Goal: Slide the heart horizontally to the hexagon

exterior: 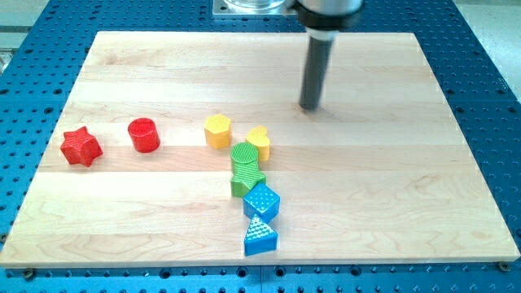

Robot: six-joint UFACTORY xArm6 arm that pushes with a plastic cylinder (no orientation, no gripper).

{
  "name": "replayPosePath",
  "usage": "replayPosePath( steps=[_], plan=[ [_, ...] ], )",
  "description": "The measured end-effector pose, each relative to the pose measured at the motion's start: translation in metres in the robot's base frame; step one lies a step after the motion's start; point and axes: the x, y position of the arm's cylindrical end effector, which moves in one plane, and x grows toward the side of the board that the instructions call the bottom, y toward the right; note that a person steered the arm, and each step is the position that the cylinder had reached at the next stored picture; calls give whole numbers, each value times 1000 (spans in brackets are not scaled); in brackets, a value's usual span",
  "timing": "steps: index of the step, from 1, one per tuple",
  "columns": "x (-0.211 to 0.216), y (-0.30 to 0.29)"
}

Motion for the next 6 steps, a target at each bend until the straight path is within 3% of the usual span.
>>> replayPosePath(
  steps=[1, 2, 3, 4, 6],
  plan=[
    [-25, -110],
    [7, -263],
    [92, -361],
    [98, -364],
    [198, -331]
  ],
)
